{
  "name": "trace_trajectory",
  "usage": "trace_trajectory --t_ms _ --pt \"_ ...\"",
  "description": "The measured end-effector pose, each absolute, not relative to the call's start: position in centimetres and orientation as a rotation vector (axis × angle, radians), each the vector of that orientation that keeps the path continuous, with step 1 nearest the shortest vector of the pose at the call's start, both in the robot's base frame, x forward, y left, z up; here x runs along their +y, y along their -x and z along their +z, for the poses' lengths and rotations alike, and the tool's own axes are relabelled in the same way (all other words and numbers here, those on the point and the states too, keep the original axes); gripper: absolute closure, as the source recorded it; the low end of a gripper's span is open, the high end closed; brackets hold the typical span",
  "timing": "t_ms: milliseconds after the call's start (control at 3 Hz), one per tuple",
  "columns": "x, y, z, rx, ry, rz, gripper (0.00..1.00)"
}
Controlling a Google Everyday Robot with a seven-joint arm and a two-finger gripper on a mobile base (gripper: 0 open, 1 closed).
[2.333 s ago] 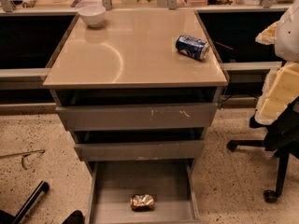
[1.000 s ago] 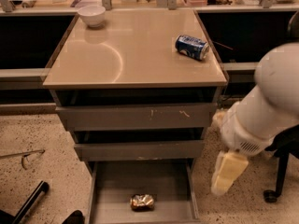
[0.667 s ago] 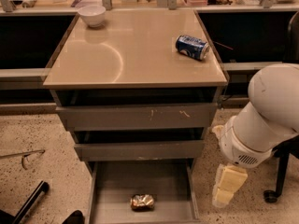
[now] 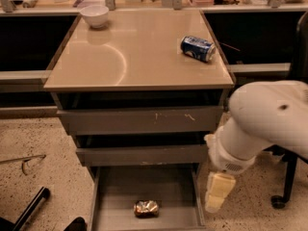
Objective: Pick orange can from bottom drawer and place on counter
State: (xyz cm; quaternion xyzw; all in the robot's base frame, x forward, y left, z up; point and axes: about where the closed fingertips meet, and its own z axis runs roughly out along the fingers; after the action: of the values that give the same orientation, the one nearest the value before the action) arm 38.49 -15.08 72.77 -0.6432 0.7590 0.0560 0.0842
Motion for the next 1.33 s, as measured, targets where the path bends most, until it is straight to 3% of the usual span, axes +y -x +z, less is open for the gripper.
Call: trace_trajectory --t_ms 667,1333 --pt "-9.0 -43.5 58.3 2.143 1.998 0.184 0.0" --pt "-8.2 -44.8 58.1 2.103 1.96 0.168 0.0"
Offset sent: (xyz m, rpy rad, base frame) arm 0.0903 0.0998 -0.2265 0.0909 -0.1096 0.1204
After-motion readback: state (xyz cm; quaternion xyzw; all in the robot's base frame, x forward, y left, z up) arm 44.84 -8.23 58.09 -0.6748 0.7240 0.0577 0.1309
